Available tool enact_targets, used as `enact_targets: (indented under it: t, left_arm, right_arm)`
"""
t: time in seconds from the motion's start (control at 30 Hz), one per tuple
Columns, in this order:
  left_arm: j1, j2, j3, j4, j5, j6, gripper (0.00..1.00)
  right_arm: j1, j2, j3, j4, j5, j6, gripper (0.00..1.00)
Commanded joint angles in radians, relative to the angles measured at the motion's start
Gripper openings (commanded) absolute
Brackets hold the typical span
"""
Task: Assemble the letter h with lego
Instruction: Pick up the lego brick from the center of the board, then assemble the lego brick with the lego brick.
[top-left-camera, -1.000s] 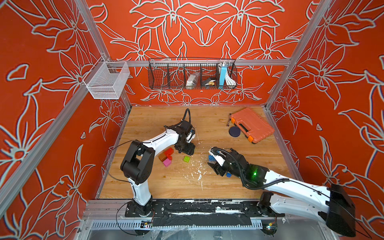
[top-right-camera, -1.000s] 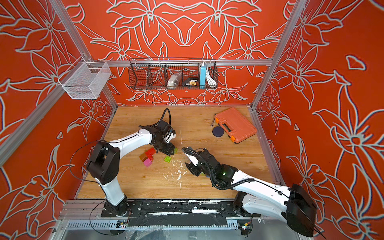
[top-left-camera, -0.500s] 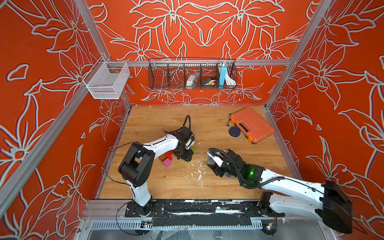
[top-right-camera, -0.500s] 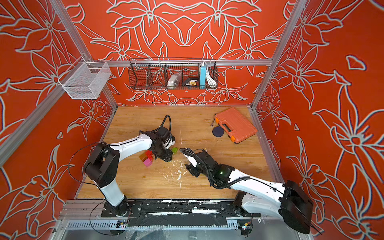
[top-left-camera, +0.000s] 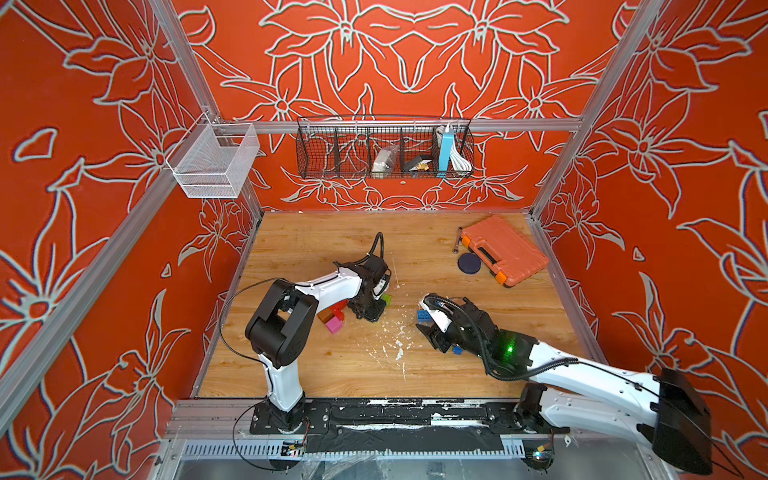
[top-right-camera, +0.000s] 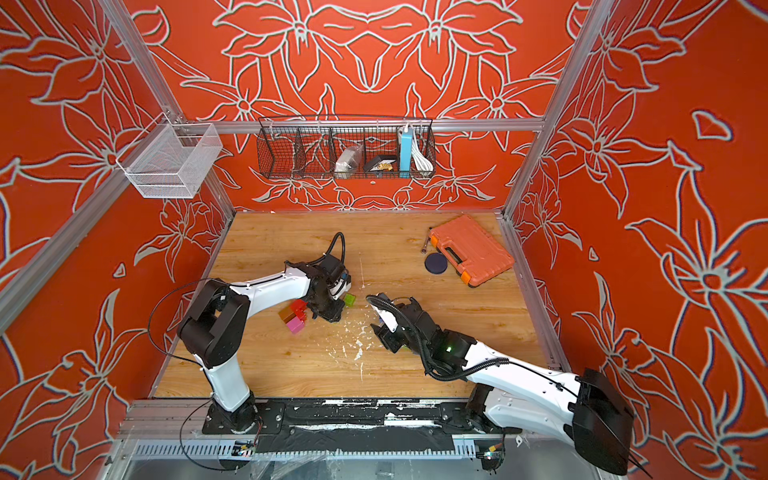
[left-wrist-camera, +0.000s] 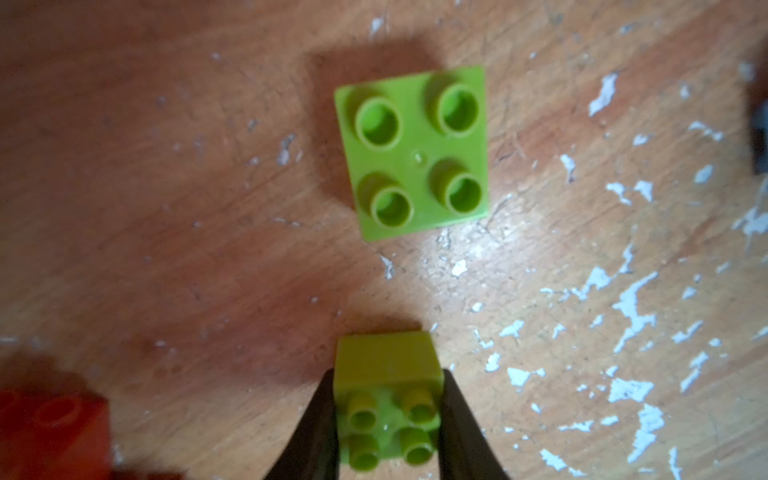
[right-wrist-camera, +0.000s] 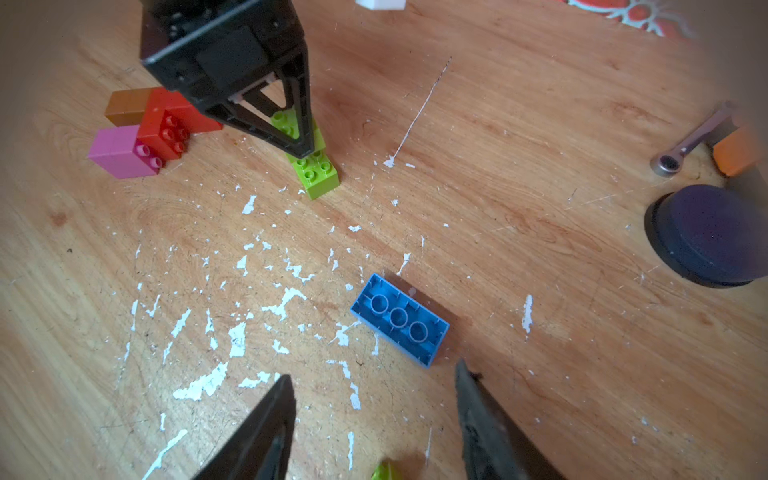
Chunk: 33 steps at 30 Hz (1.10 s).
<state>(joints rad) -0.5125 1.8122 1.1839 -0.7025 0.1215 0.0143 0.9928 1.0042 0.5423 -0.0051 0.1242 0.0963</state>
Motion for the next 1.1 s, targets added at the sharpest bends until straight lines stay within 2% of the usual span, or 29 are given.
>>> enact_targets:
  t: [0.0, 0.13, 0.23, 0.47, 0.7, 1.07]
  left_arm:
    - [-0.006, -0.015, 0.086, -0.054, 0.003, 0.031, 0.21]
    - [-0.006, -0.013, 0.157, -0.068, 0.004, 0.013, 0.22]
    - [-0.007, 0.046, 0.229, -0.114, -0.001, -0.019, 0.23]
    - [-0.006, 0.137, 0.326, -0.158, -0.02, -0.075, 0.24]
    - [-0.009, 0.191, 0.371, -0.195, 0.026, -0.122, 0.25]
    - [-0.018, 0.228, 0.379, -0.178, -0.022, -0.143, 0.26]
  right_arm:
    - [-0.02, -0.009, -0.017, -0.026, 0.063, 0.071, 0.64]
    - [-0.081, 0.02, -0.004, -0.073, -0.002, 0.121, 0.64]
    - [-0.112, 0.032, -0.009, -0.069, -0.021, 0.159, 0.63]
    - [-0.139, 0.026, 0.003, -0.1, -0.051, 0.154, 0.63]
    - [-0.148, 0.009, -0.02, -0.092, -0.061, 0.158, 0.63]
    - [-0.154, 0.023, -0.011, -0.091, -0.072, 0.145, 0.63]
